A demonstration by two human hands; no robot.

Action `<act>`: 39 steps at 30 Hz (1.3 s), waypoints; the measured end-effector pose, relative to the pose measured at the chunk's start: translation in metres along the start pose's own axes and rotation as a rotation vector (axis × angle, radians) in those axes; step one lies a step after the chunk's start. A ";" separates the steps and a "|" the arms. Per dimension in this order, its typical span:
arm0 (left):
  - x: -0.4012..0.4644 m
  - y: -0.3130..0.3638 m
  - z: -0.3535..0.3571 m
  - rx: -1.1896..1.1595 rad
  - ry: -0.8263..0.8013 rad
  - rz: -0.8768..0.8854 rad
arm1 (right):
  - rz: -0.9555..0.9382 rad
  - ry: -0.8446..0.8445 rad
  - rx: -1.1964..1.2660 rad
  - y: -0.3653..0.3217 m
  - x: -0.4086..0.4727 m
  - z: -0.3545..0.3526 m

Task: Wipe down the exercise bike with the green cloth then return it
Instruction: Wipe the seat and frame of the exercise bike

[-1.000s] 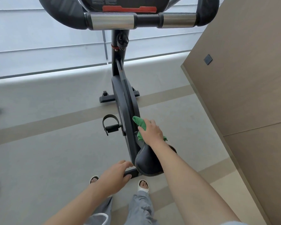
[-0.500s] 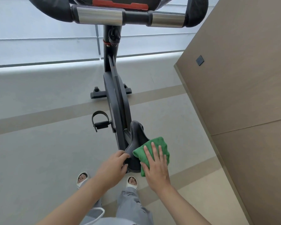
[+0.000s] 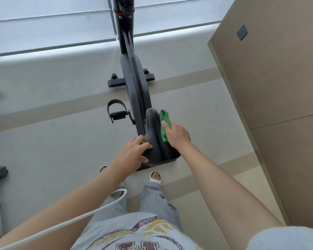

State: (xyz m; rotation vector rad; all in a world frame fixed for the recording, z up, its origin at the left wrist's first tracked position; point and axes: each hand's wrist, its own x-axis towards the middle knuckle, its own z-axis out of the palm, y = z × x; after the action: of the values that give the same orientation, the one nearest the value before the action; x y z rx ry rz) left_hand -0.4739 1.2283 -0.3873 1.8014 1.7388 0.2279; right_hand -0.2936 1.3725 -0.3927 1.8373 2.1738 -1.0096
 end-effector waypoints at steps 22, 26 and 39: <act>-0.052 -0.067 -0.008 -0.270 0.023 -0.348 | -0.658 0.092 -0.534 -0.051 -0.056 0.075; -0.052 -0.074 -0.024 -0.256 0.072 -0.353 | -0.669 -0.064 -0.725 -0.091 -0.040 0.072; -0.044 -0.051 -0.026 -0.312 0.131 -0.251 | -0.681 0.190 -0.407 -0.009 -0.106 0.081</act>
State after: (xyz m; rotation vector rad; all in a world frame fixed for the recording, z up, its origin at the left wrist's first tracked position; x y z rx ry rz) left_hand -0.5363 1.1915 -0.3813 1.3594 1.8801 0.4918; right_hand -0.3011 1.2393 -0.3996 1.0637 2.9307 -0.4031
